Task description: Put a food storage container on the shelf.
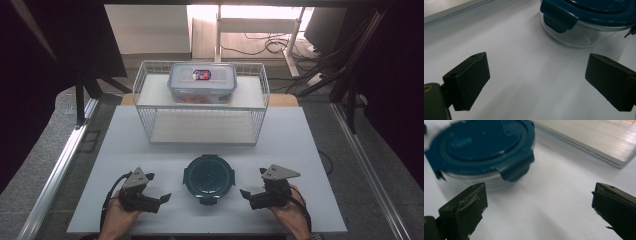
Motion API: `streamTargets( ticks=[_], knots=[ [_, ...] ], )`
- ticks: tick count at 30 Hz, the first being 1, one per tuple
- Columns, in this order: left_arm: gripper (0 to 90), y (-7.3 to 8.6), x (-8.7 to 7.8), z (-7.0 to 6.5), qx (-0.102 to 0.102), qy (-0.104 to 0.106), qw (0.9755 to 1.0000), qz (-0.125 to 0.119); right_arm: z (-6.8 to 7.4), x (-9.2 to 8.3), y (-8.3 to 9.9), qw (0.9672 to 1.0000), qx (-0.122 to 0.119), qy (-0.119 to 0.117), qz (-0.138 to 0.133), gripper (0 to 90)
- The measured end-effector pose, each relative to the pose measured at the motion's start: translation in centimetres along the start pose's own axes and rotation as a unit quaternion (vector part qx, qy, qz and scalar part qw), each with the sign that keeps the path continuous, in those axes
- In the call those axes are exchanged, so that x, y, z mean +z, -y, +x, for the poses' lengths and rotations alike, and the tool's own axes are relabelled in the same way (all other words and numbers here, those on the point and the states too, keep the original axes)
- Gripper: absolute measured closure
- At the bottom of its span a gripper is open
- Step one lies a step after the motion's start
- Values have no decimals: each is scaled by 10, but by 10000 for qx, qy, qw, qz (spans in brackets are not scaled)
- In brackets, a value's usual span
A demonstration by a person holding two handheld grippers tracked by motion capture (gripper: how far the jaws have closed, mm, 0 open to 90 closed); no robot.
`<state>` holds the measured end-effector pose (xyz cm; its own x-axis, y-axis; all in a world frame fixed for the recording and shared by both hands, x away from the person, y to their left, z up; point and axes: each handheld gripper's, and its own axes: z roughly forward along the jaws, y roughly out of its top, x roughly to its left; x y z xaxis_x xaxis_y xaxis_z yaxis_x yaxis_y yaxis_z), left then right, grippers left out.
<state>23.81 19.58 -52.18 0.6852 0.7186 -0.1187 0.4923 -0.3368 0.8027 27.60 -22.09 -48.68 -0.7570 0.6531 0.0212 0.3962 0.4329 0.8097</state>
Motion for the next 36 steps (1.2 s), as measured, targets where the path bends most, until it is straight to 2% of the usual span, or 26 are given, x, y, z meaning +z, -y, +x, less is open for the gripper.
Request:
streamTargets(
  ticks=[5, 6, 8, 9, 11, 12, 13, 15, 18, 19, 20, 22, 24, 25, 26, 27, 28, 29, 30, 32, 33, 34, 36],
  knots=[
    [41, -9, 2, -1, -46, 97, 9999, -89, 3, 2, -11, 9996, 229, -118, -78, 1],
    [39, -15, 4, -2, -77, 185, 9998, -93, 4, 3, -14, 9995, 276, -156, -51, 1],
    [35, -27, 8, -3, -40, 319, 9995, -4, 6, 7, -21, 9992, 340, -225, 30, 1],
    [36, -27, 8, -3, -40, 319, 9995, -4, 6, 7, -21, 9992, 340, -225, 30, 1],
    [28, -36, 12, -6, 7, 361, 9993, 120, 10, 12, -28, 9992, 326, -122, 177, 2],
    [22, -43, 16, -6, 4, 471, 9987, 189, 11, 14, -30, 9991, 313, -127, 255, 2],
    [21, -43, 16, -6, 4, 471, 9987, 189, 11, 14, -30, 9991, 313, -127, 255, 2],
    [19, -51, 25, -3, -85, 674, 9972, 312, 12, 21, -33, 9980, 338, -280, 452, 18],
    [27, -59, 35, -1, -149, 888, 9953, 355, 11, 28, -34, 9948, 428, -511, 768, 47],
    [29, -59, 35, -1, -149, 888, 9953, 355, 11, 28, -34, 9948, 428, -511, 768, 47],
    [32, -63, 43, -1, -203, 1126, 9928, 365, 11, 32, -36, 9938, 457, -623, 803, 66],
    [32, -68, 52, -2, -217, 1298, 9904, 433, 9, 38, -38, 9929, 531, -688, 813, 74],
    [30, -70, 61, -2, -282, 1397, 9884, 524, 6, 44, -39, 9909, 657, -814, 849, 69],
    [29, -70, 61, -2, -282, 1397, 9884, 524, 6, 44, -39, 9909, 657, -814, 849, 69],
    [30, -70, 67, -2, -377, 1516, 9856, 651, 2, 50, -40, 9876, 856, -980, 881, 67],
    [34, -68, 69, -2, -395, 1592, 9839, 704, 1, 54, -40, 9855, 950, -1060, 928, 67],
    [44, -68, 69, -2, -395, 1592, 9839, 704, 1, 54, -40, 9855, 950, -1060, 928, 67],
    [77, -66, 69, 0, -425, 1778, 9798, 806, 1, 60, -39, 9803, 1094, -1249, 1070, 57],
    [105, -66, 69, 0, -425, 1778, 9798, 806, 1, 60, -39, 9803, 1094, -1249, 1070, 57],
    [116, -64, 66, 1, -503, 1776, 9795, 808, 1, 63, -39, 9757, 1234, -1428, 1112, 74],
    [139, -62, 64, 3, -575, 1810, 9786, 792, 1, 64, -38, 9731, 1279, -1520, 1166, 91],
    [188, -60, 63, 6, -747, 1860, 9767, 763, 1, 64, -36, 9686, 1364, -1657, 1255, 117],
    [214, -57, 61, 9, -944, 1915, 9739, 769, -2, 63, -35, 9668, 1464, -1678, 1251, 152]
  ],
)
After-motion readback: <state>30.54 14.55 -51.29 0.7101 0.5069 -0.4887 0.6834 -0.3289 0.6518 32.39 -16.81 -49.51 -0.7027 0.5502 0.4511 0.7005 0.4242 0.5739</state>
